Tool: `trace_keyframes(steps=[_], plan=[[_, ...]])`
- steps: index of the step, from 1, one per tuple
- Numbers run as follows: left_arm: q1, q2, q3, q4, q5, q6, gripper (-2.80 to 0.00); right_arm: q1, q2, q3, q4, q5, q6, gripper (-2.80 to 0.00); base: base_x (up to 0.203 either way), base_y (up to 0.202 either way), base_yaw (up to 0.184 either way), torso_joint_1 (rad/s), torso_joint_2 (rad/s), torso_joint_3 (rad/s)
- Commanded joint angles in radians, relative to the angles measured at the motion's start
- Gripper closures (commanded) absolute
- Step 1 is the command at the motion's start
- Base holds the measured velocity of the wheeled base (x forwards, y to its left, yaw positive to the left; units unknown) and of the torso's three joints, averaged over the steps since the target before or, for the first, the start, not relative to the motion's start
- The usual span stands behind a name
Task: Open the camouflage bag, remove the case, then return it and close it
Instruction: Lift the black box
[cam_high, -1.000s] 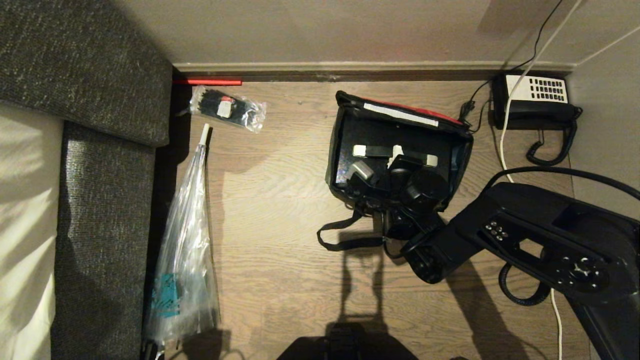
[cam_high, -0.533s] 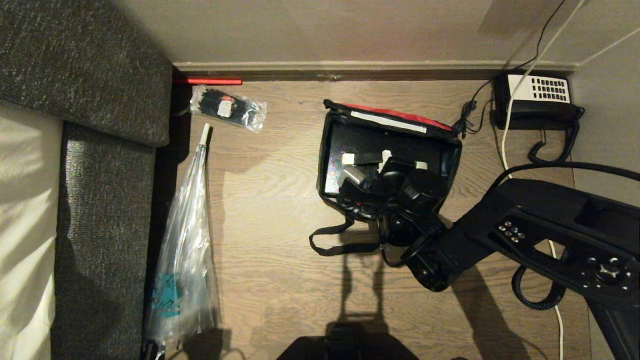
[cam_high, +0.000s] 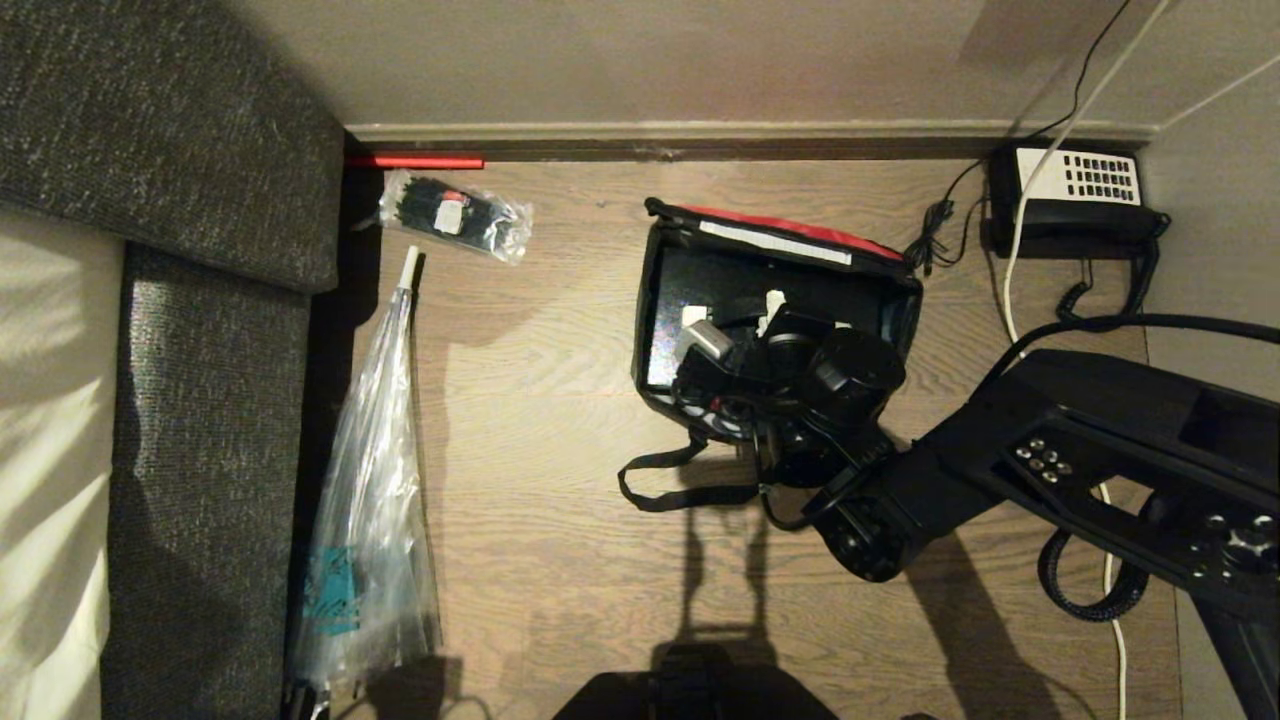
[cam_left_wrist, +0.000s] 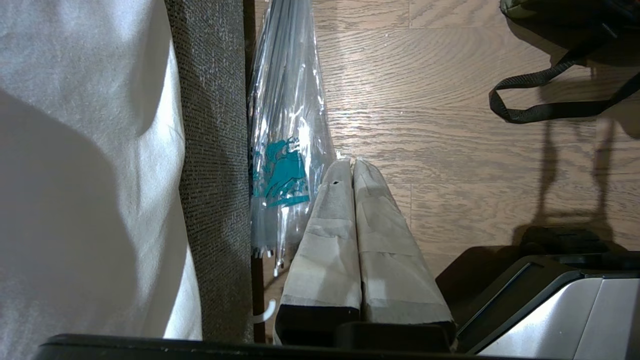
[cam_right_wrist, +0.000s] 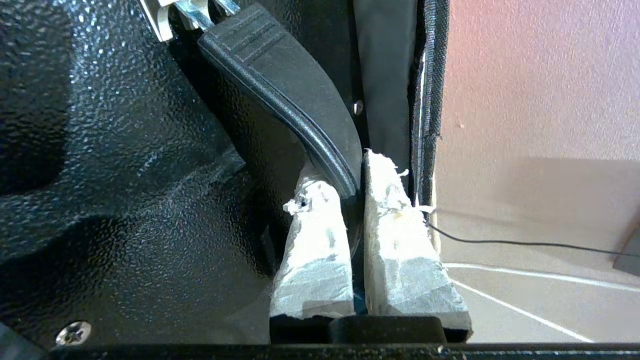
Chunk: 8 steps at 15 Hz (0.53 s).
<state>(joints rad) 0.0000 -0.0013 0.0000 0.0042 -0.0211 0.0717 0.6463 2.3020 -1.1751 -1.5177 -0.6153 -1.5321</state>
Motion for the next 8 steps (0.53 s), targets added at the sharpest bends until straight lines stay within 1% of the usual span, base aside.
trace_keyframes(steps=[1, 8], plan=[[0.000, 0.001, 0.002, 0.000, 0.000, 0.000, 0.00, 0.008, -0.041, 0.003, -0.012, -0.001, -0.013, 0.00, 0.000, 0.000, 0.000, 0.000, 0.00, 0.000], [0.000, 0.001, 0.002, 0.000, 0.000, 0.000, 0.00, 0.026, -0.095, 0.011, -0.012, -0.001, -0.025, 0.00, 0.000, 0.000, 0.000, 0.000, 0.00, 0.000]])
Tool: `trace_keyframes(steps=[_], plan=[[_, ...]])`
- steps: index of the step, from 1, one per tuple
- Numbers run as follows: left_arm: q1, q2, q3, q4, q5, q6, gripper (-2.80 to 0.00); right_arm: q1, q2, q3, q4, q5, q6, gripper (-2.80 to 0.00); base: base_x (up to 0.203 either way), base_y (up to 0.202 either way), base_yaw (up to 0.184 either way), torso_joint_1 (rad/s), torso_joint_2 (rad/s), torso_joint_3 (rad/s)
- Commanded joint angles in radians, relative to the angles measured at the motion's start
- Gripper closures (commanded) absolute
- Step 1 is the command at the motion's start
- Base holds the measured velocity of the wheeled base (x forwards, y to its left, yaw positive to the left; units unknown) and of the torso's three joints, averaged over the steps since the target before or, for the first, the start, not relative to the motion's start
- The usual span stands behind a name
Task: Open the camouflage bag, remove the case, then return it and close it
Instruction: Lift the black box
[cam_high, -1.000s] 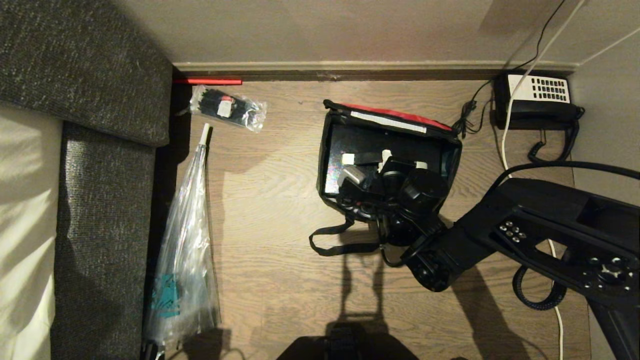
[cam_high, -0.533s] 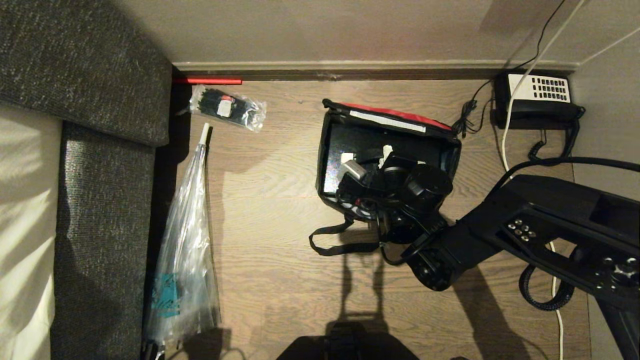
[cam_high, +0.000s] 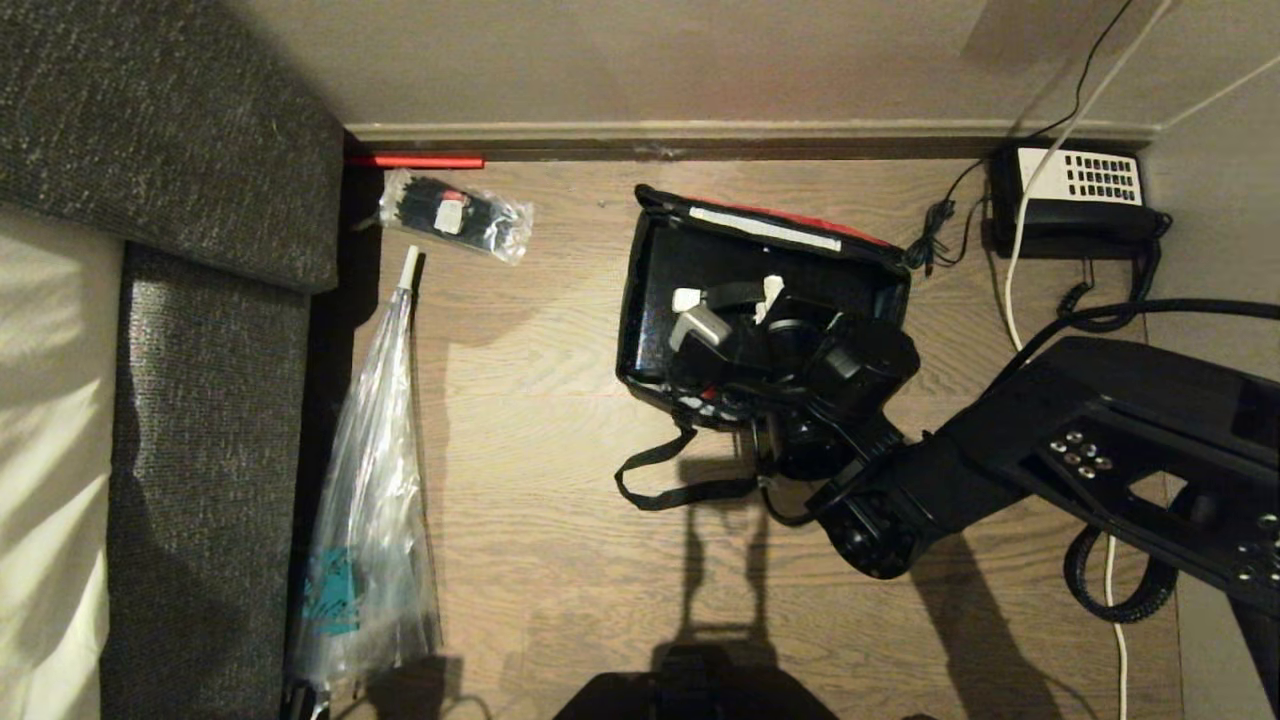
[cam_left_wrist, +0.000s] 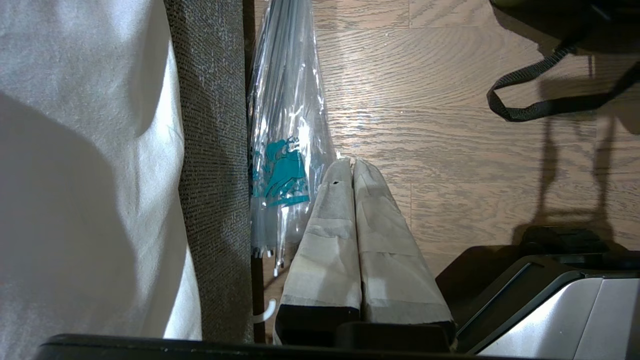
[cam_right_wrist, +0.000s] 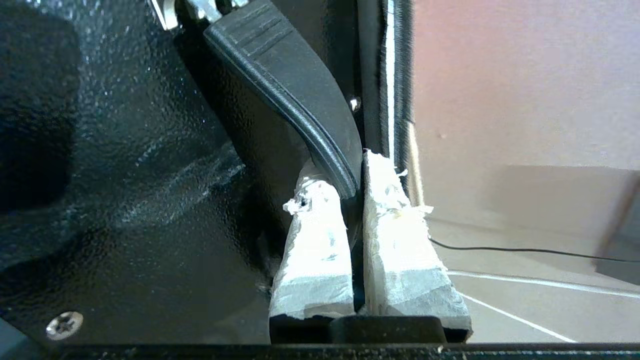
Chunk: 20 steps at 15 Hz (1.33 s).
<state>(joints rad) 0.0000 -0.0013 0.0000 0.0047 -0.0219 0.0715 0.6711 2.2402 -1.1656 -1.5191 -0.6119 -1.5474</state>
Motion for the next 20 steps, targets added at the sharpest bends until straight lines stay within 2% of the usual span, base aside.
trace_keyframes(steps=[1, 20], plan=[[0.000, 0.001, 0.002, 0.000, 0.000, 0.001, 0.00, 0.001, -0.038, 0.001, -0.011, -0.005, -0.011, 0.00, 0.000, 0.000, 0.000, 0.000, 0.00, 0.000], [0.000, 0.001, 0.002, 0.000, 0.000, 0.001, 0.00, 0.013, -0.117, 0.110, -0.011, -0.009, -0.001, 0.00, 0.000, 0.000, 0.000, 0.000, 0.00, 0.000]])
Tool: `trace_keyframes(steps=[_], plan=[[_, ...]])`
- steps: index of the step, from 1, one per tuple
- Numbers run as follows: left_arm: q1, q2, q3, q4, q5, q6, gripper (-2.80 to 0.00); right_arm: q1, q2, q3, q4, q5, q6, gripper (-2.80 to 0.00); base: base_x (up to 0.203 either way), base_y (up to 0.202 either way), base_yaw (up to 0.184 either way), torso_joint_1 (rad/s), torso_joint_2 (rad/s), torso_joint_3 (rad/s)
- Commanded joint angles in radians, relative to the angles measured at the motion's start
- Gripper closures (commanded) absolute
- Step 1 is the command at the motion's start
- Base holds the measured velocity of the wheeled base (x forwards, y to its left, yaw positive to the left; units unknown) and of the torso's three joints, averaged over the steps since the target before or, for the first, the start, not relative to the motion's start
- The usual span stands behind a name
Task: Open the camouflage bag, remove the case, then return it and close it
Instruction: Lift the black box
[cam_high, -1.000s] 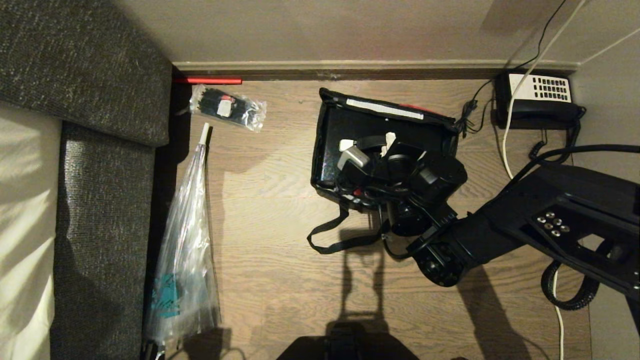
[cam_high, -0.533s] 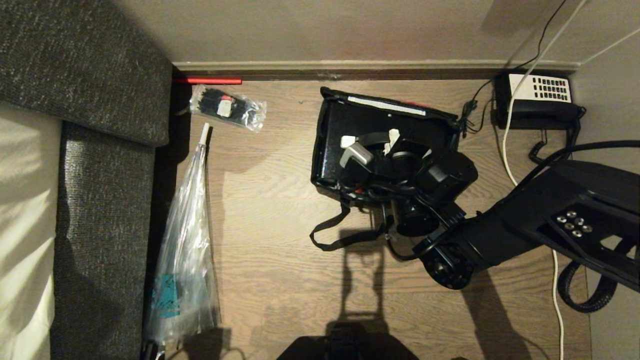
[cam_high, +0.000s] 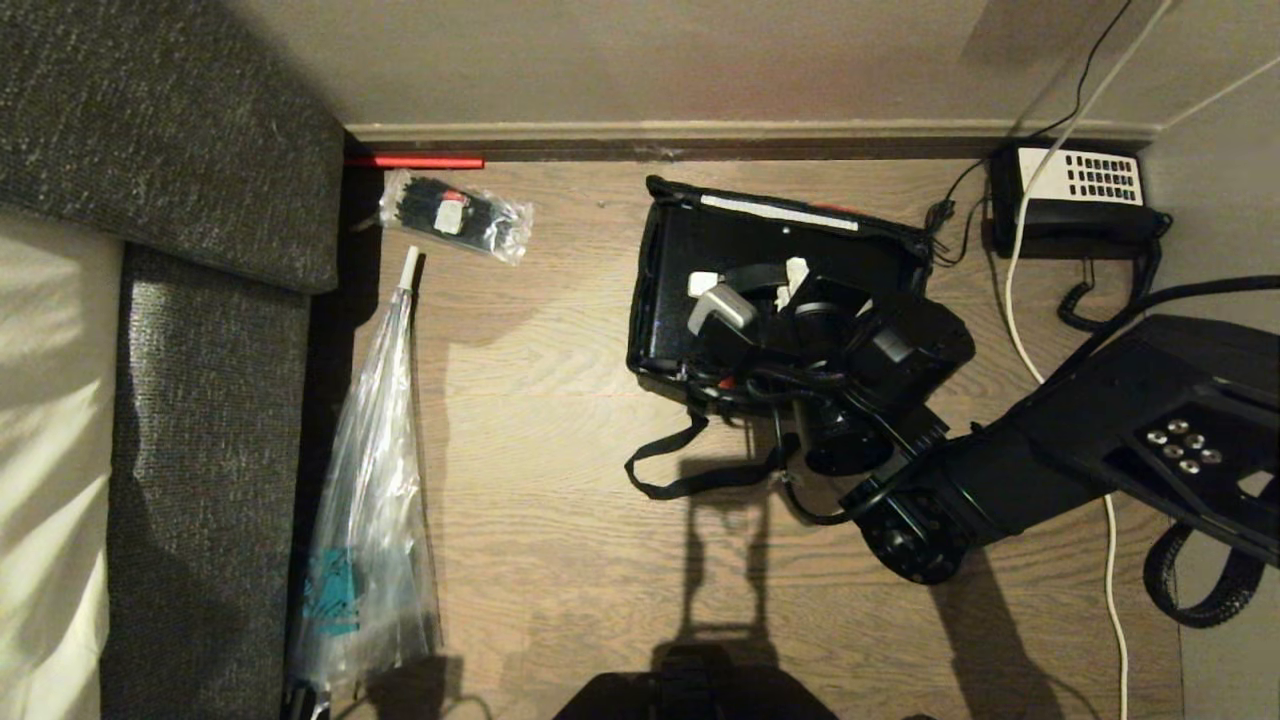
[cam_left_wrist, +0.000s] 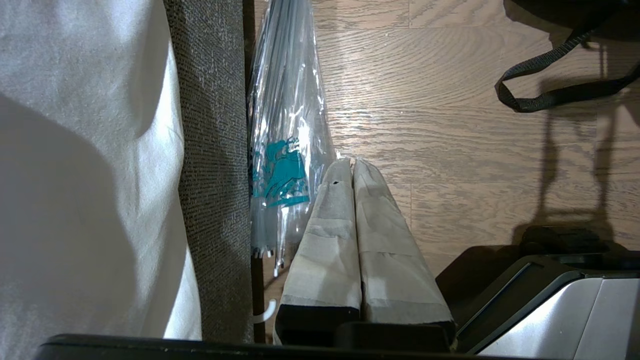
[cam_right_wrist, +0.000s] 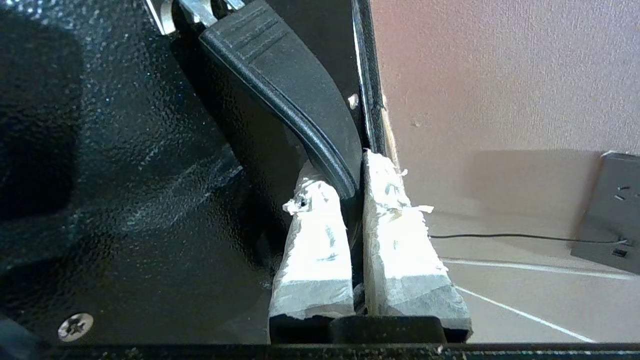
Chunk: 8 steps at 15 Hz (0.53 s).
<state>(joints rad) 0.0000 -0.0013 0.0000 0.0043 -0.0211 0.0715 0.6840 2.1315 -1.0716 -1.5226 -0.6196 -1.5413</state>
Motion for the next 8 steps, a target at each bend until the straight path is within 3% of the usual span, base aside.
trace_keyframes(steps=[1, 8], plan=[[0.000, 0.001, 0.002, 0.000, 0.000, 0.001, 0.00, 0.000, -0.008, 0.012, -0.007, -0.002, -0.005, 0.00, 0.000, 0.000, 0.000, 0.000, 0.00, 0.000], [0.000, 0.001, 0.002, 0.000, 0.000, 0.001, 0.00, 0.001, 0.026, 0.007, -0.007, -0.010, 0.045, 0.00, 0.000, 0.000, 0.000, 0.000, 0.00, 0.000]])
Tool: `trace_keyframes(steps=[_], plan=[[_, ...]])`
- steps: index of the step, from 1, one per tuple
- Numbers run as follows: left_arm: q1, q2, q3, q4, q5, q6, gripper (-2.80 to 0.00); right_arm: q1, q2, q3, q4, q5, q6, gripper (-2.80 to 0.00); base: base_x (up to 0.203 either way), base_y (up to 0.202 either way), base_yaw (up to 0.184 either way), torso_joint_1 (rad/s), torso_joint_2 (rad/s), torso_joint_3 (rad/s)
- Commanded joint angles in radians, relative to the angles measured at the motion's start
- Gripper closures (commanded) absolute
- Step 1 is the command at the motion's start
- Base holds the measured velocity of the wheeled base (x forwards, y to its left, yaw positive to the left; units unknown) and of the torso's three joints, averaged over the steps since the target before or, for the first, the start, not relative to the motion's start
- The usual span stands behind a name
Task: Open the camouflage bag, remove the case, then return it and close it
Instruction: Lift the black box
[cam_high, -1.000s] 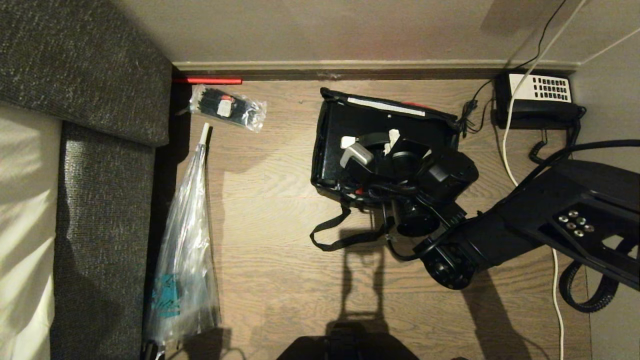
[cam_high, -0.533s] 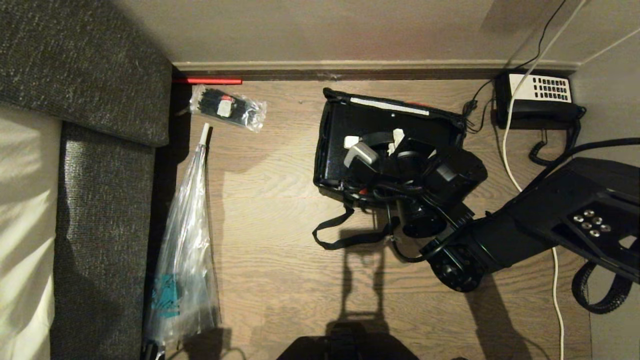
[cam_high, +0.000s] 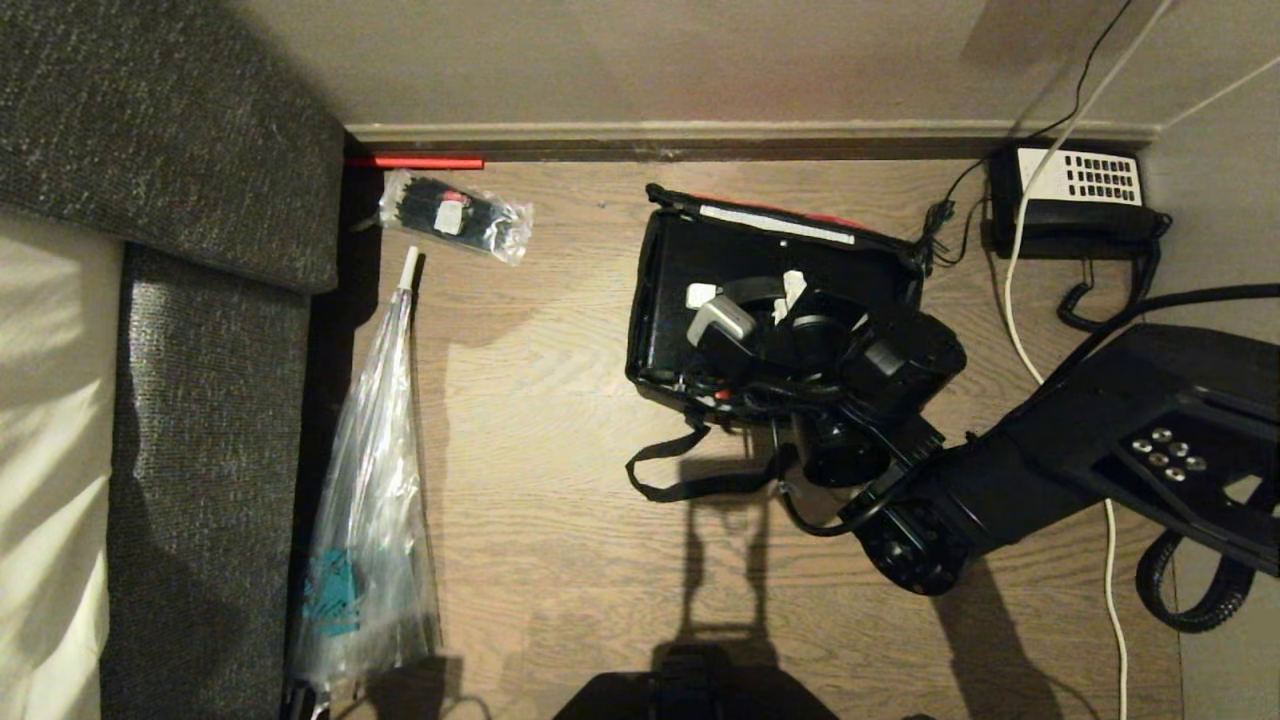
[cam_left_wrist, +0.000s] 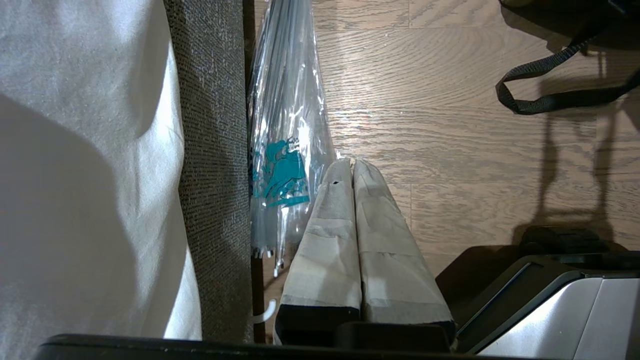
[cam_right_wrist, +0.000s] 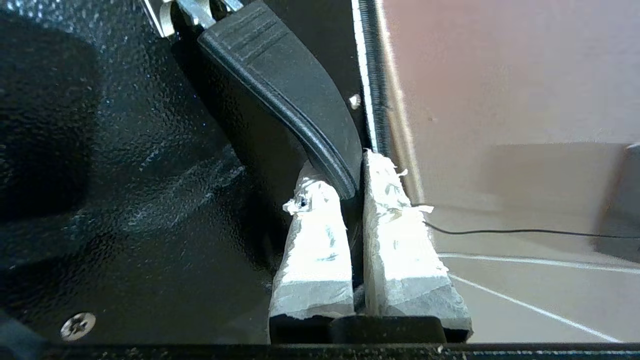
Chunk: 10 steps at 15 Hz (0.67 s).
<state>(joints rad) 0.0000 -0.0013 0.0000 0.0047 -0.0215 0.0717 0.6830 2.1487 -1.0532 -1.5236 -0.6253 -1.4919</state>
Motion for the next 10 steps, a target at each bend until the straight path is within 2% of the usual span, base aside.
trace_keyframes(steps=[1, 10], plan=[[0.000, 0.001, 0.002, 0.000, 0.000, 0.000, 0.00, 0.004, 0.007, -0.022, -0.006, -0.005, 0.004, 0.00, 0.000, 0.000, 0.000, 0.000, 0.00, 0.000], [0.000, 0.001, 0.002, 0.000, 0.000, 0.000, 0.00, 0.003, 0.060, -0.008, -0.006, -0.005, 0.015, 0.00, 0.000, 0.000, 0.000, 0.000, 0.00, 0.000]])
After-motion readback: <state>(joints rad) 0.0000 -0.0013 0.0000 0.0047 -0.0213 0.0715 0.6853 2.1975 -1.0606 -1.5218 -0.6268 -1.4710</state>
